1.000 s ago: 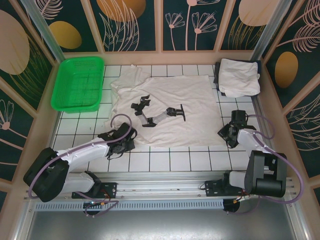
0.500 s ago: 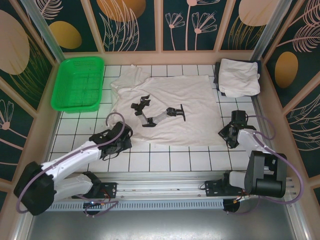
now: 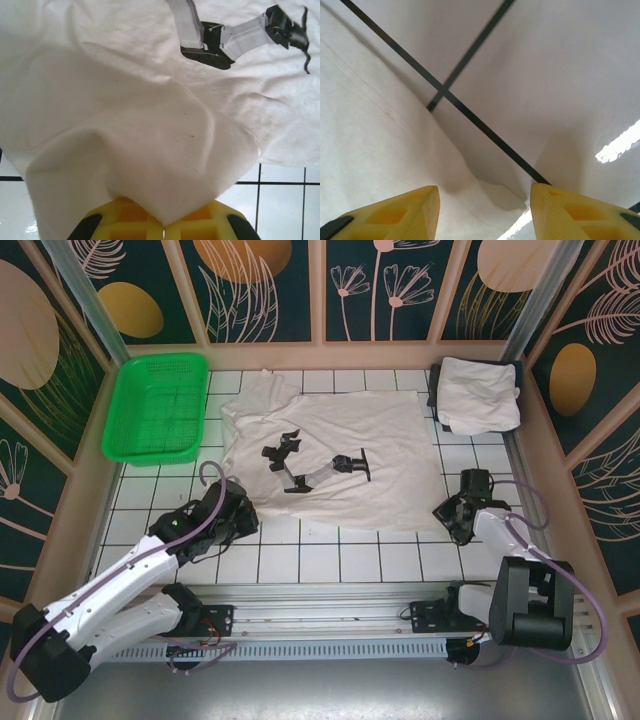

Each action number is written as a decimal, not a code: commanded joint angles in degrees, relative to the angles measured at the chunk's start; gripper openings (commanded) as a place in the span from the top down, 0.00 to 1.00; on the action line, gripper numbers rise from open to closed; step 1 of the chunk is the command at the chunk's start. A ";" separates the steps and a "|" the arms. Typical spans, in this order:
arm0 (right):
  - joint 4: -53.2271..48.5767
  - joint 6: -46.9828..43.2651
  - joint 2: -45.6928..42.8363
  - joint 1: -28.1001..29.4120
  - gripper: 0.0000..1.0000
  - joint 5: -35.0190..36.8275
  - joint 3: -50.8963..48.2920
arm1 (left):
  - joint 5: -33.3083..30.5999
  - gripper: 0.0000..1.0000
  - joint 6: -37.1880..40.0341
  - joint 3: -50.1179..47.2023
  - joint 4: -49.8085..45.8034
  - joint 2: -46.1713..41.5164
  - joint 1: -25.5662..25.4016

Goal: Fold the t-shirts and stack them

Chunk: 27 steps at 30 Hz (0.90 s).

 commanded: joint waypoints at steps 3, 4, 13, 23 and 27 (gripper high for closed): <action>2.55 2.79 -0.08 1.66 0.55 -1.52 -2.57 | 1.45 0.99 1.49 0.00 -0.87 -0.95 -0.19; 3.10 2.67 0.30 1.66 0.59 -1.27 -2.50 | 1.71 1.00 1.58 -0.12 -0.82 -0.79 -0.11; -0.07 -0.46 -0.36 0.16 1.00 2.63 3.28 | 1.17 0.96 1.09 -0.48 -2.16 -3.00 -0.19; -5.08 -4.82 -2.96 -4.49 1.00 7.84 10.93 | 4.08 0.91 1.77 -3.51 1.59 -1.11 -0.14; -4.30 -6.36 -1.35 -6.26 1.00 7.43 11.88 | 7.53 0.86 1.76 -6.70 6.25 0.37 -0.15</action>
